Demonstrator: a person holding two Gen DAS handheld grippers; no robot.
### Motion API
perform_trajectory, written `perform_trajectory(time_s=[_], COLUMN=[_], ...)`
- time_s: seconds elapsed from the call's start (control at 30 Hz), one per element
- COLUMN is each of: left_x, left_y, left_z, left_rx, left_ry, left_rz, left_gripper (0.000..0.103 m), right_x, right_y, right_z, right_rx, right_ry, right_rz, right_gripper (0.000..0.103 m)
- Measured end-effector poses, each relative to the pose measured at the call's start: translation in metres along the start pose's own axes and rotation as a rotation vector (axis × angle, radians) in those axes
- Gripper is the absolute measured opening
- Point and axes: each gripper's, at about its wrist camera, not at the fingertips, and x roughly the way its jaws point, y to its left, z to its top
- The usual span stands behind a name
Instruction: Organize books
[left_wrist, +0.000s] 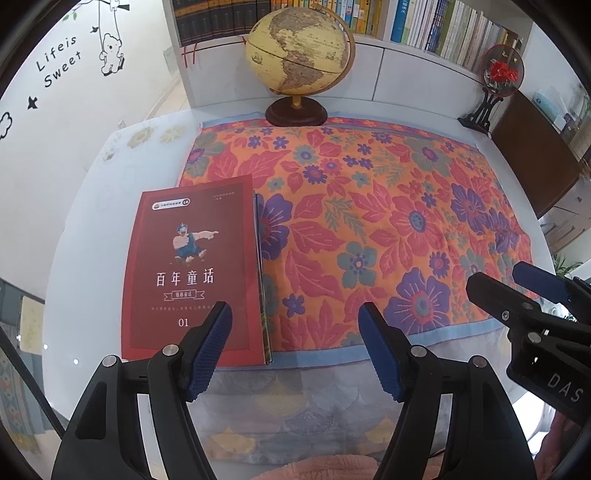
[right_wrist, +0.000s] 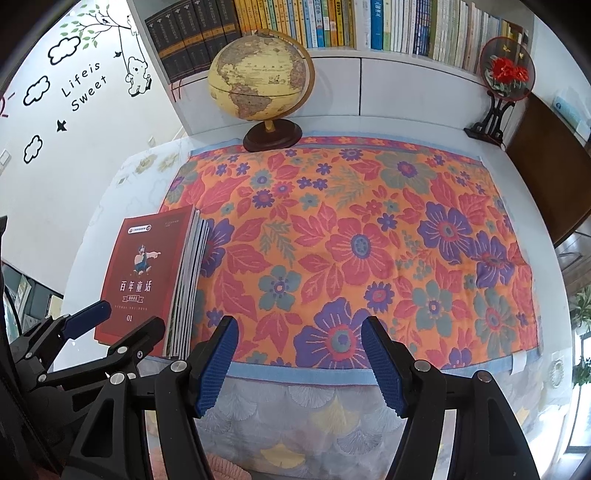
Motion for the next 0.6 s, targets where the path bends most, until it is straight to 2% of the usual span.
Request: perform_trajectory(time_s=[0.6], left_x=[-0.0036], left_y=[-0.0013], left_z=[-0.0050], left_rx=[0.002], left_ry=[0.002], left_rz=[0.015], left_gripper=[0.069], right_x=[-0.0040], right_y=[-0.0046], right_z=[-0.0073], right_rx=[0.006], right_ry=[-0.007], right_rz=[0.009], right_gripper=[0.067])
